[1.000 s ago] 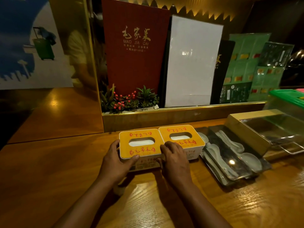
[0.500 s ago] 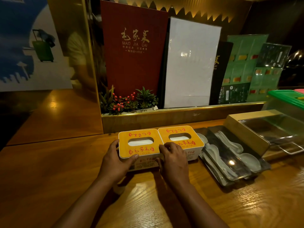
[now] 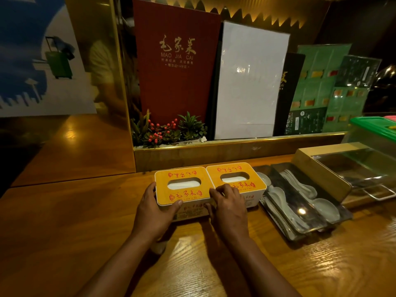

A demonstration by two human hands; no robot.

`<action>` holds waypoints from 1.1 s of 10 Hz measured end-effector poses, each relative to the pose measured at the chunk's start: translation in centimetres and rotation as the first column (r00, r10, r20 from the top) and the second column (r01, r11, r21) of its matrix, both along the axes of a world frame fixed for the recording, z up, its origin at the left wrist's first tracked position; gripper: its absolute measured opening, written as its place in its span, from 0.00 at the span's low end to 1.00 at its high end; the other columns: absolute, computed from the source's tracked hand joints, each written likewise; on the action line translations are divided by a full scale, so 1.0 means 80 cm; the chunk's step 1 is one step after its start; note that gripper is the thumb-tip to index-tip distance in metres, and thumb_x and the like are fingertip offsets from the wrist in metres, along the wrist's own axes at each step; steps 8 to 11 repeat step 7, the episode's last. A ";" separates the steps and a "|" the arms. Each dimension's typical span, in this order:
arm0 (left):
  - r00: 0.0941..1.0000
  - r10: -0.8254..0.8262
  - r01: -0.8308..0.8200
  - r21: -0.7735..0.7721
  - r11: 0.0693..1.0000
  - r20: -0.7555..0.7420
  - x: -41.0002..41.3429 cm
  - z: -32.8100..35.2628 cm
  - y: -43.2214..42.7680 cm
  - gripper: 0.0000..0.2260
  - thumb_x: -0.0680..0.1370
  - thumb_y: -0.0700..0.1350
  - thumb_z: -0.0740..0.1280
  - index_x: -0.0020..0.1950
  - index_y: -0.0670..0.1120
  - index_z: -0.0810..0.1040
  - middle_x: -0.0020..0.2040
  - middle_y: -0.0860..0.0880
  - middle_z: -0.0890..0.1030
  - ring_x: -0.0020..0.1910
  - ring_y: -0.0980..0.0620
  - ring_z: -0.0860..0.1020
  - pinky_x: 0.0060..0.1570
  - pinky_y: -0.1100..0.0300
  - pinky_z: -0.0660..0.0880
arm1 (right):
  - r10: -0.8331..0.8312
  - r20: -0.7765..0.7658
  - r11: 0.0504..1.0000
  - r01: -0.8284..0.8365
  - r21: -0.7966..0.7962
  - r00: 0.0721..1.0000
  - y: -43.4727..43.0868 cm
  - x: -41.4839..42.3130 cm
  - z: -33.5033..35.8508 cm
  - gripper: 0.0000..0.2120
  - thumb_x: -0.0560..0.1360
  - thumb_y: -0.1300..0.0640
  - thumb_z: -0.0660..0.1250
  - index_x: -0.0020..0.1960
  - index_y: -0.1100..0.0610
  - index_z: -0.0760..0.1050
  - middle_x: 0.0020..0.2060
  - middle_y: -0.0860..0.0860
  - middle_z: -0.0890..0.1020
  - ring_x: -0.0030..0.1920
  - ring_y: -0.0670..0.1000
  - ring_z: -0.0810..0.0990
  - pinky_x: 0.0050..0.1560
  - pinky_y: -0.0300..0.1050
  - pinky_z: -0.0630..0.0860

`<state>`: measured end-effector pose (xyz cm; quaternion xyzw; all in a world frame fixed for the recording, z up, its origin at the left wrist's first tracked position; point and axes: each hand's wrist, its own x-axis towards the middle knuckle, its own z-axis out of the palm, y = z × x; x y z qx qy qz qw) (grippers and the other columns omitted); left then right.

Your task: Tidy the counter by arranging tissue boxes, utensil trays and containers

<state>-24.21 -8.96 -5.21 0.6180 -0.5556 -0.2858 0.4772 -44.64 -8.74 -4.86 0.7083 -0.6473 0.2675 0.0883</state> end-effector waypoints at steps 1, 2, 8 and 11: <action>1.000 -0.006 0.006 0.004 1.000 -0.003 0.000 0.001 0.000 0.38 0.70 0.51 0.80 0.75 0.51 0.65 0.67 0.49 0.78 0.58 0.54 0.75 0.56 0.48 0.80 | -0.001 0.002 1.000 0.001 0.002 1.000 -0.001 0.000 -0.001 0.21 0.70 0.49 0.77 0.60 0.53 0.80 0.54 0.52 0.80 0.55 0.55 0.76 0.49 0.52 0.76; 1.000 -0.005 0.005 0.025 1.000 -0.007 0.001 0.002 -0.001 0.39 0.69 0.51 0.80 0.76 0.50 0.65 0.67 0.48 0.79 0.58 0.54 0.75 0.56 0.48 0.80 | -0.005 0.016 1.000 0.005 0.008 1.000 0.001 0.001 -0.001 0.21 0.70 0.50 0.77 0.61 0.54 0.80 0.54 0.52 0.80 0.56 0.55 0.76 0.51 0.52 0.77; 0.999 -0.038 0.038 0.035 0.999 0.004 0.007 0.008 -0.003 0.39 0.70 0.51 0.79 0.76 0.52 0.63 0.70 0.48 0.76 0.62 0.52 0.76 0.57 0.46 0.80 | 0.038 0.150 0.991 -0.056 0.120 0.988 0.017 -0.011 0.014 0.24 0.75 0.48 0.71 0.70 0.51 0.74 0.66 0.51 0.75 0.66 0.52 0.71 0.64 0.50 0.72; 0.999 -0.038 0.038 0.035 0.999 0.004 0.007 0.008 -0.003 0.39 0.70 0.51 0.79 0.76 0.52 0.63 0.70 0.48 0.76 0.62 0.52 0.76 0.57 0.46 0.80 | 0.038 0.150 0.991 -0.056 0.120 0.988 0.017 -0.011 0.014 0.24 0.75 0.48 0.71 0.70 0.51 0.74 0.66 0.51 0.75 0.66 0.52 0.71 0.64 0.50 0.72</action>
